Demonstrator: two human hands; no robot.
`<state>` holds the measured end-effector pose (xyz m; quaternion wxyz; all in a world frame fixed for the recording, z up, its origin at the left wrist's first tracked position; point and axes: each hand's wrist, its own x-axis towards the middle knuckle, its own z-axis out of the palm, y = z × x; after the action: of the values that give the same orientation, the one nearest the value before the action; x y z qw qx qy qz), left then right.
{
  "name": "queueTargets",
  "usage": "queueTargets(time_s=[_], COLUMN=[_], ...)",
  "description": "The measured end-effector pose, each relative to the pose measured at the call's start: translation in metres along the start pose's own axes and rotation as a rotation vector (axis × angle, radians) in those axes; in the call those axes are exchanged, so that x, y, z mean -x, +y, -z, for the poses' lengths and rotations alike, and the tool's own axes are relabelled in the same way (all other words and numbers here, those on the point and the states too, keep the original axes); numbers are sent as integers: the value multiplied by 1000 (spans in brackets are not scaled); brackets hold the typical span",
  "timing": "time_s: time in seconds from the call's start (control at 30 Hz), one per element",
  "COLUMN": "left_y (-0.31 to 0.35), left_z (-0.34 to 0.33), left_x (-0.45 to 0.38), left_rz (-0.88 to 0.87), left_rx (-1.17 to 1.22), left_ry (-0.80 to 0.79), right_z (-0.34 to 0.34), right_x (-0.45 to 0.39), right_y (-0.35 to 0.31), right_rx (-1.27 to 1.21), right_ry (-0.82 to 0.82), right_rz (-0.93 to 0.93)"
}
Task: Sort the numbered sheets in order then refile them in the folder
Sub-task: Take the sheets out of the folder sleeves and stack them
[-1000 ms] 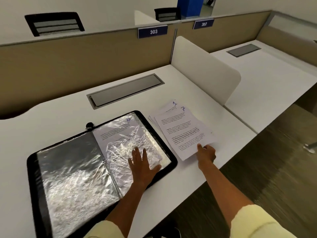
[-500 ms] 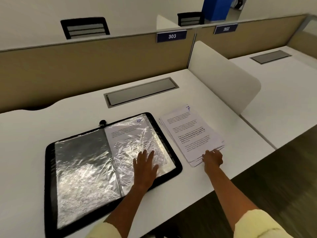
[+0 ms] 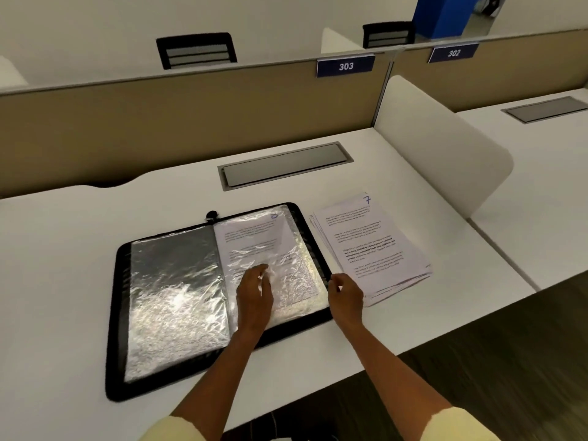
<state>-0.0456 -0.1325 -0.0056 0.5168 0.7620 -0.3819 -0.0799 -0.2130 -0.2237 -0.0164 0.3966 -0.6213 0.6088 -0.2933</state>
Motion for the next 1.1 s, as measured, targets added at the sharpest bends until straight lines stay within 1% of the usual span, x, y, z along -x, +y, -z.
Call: queueTargets(time_s=[0.1, 0.17, 0.3, 0.4, 0.47, 0.53, 0.63, 0.7, 0.77, 0.8, 0.87, 0.9, 0.97, 1.03, 1.1], left_y=[1, -3, -5, -14, -23, -27, -24, -19, -13, -10, -3, 0, 7, 8, 2], left_z=[22, 37, 67, 88, 98, 103, 101, 92, 82, 75, 63, 57, 45, 33, 21], left_x=[1, 3, 5, 5, 8, 14, 23, 25, 26, 27, 29, 31, 35, 40, 46], left_rz=[32, 83, 301, 471, 547, 578, 615, 633, 598, 562, 462, 397, 213, 25, -25], left_rx=[39, 69, 260, 388, 460, 510, 558, 550, 487, 431, 294, 216, 80, -20, -131], left_ry=[101, 174, 384, 557, 597, 538, 323, 165, 11, -68, -226, -301, -397, -450, -514], right_z=[-11, -16, -27, -31, -32, -36, -51, -60, -64, -64, -63, -62, -59, -55, -51], right_x=[8, 11, 16, 19, 20, 23, 33, 38, 41, 43, 45, 43, 38, 31, 25], right_y=[3, 6, 9, 3, -2, -7, -18, -29, -39, -44, -57, -61, -63, -58, -46], right_rx=[113, 169, 257, 322, 434, 494, 365, 272, 121, -16, -333, -465, -680, -729, -586], right_ry=[-118, -142, -121, -112, -124, -127, -81, -77, -151, -205, -324, -356, -384, -371, -324], right_rz=[38, 56, 116, 96, 111, 191, 324, 327, 243, 150, -127, -254, -431, -502, -462])
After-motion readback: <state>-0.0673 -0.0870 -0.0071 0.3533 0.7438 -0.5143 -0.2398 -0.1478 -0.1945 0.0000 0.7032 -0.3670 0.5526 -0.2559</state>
